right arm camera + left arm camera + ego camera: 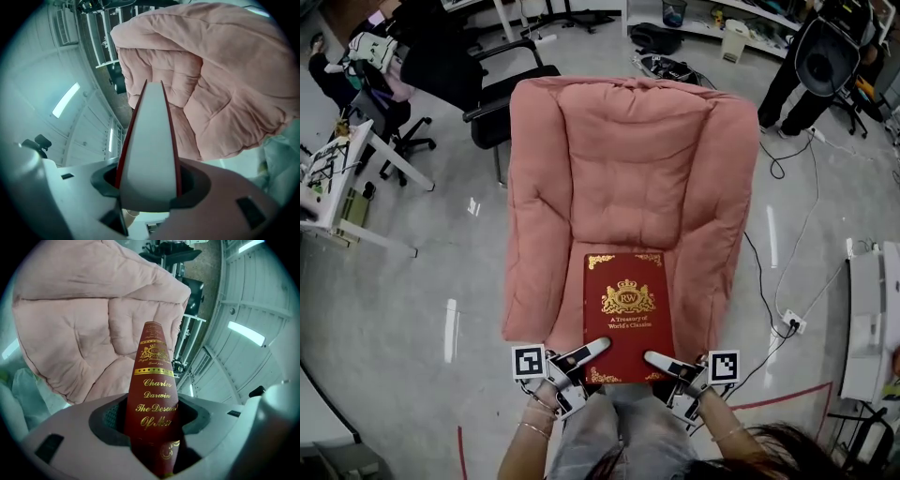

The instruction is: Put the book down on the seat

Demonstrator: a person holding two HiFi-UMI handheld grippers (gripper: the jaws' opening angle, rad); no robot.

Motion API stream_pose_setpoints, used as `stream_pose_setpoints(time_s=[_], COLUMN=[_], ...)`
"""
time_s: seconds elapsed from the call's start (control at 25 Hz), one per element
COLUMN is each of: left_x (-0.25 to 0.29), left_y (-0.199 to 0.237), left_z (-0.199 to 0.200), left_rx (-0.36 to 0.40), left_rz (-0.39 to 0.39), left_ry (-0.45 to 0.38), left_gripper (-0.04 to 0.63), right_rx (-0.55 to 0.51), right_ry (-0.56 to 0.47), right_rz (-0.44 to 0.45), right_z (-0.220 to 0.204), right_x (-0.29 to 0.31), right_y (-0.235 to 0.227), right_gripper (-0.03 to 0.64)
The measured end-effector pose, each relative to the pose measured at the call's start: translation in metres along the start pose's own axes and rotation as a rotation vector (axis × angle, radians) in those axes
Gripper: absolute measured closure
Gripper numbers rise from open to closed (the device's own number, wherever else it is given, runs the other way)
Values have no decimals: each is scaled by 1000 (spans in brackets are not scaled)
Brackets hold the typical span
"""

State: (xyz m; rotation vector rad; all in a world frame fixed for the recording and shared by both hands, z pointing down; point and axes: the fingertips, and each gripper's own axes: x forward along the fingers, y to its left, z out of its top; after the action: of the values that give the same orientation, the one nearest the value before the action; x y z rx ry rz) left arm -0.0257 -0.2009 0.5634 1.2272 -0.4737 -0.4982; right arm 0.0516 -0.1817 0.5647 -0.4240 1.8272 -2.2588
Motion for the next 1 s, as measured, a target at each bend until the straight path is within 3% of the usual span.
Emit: stream_pose_setpoints(time_s=[0.56, 1.0], left_x=[6, 13], left_y=[22, 72], left_z=[54, 84], left_rx=[-11, -65], left_rz=[-2, 33], left_ry=[43, 70], left_gripper=[351, 351], right_rx=[-15, 12], right_ry=[-45, -73], right_rz=[-16, -47], right_z=[30, 48], right_x=[40, 57], right_y=[-26, -77], right_gripper=[360, 360])
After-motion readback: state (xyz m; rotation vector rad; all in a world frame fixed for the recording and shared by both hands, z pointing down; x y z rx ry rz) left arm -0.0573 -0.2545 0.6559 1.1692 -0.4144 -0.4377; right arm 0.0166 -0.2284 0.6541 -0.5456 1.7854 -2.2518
